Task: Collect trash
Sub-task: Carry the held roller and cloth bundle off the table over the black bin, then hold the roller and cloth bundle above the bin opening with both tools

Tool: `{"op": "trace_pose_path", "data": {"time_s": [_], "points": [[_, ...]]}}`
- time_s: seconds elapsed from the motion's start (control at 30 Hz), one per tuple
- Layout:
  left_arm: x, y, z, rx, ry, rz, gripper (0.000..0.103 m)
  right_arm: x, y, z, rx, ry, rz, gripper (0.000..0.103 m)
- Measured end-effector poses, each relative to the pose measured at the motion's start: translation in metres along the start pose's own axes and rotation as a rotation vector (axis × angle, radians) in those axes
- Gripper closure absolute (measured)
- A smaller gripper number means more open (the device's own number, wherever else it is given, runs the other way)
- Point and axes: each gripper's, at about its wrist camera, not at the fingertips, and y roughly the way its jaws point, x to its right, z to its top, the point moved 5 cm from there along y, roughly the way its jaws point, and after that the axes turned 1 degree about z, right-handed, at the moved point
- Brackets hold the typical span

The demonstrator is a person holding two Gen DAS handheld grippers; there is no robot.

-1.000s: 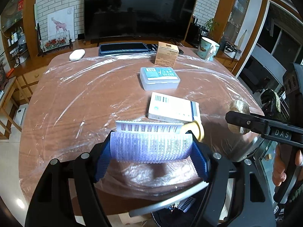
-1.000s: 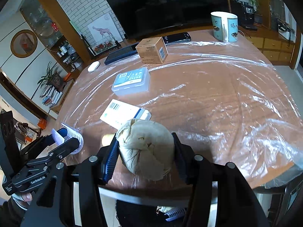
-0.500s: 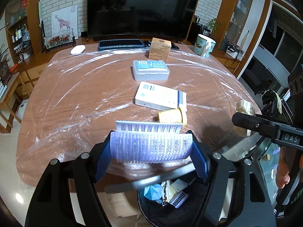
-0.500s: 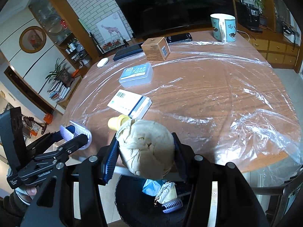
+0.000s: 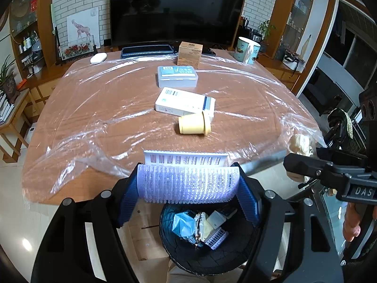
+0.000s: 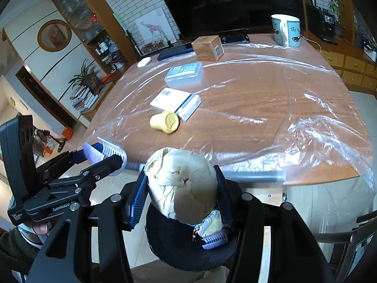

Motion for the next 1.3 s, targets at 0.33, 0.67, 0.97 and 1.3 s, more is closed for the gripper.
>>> {"op": "trace_pose_path", "data": {"time_s": [0.33, 0.67, 0.97, 1.3], "points": [[0.015, -0.006, -0.019, -0.013, 0.01, 0.017, 0.029, 0.002, -0.003, -0.023, -0.038, -0.023, 0.008, 0.051], [0.029, 0.001, -0.039, -0.054, 0.026, 0.022, 0.029, 0.01, 0.002, -0.043, -0.085, -0.034, 0.001, 0.051], [0.031, 0.014, -0.056, -0.104, 0.023, 0.024, 0.029, 0.019, 0.013, -0.058, -0.127, -0.045, -0.019, 0.051], [0.03, 0.03, -0.072, -0.162, 0.032, 0.036, 0.029, 0.028, 0.027, -0.07, -0.174, -0.038, -0.032, 0.051]]}}
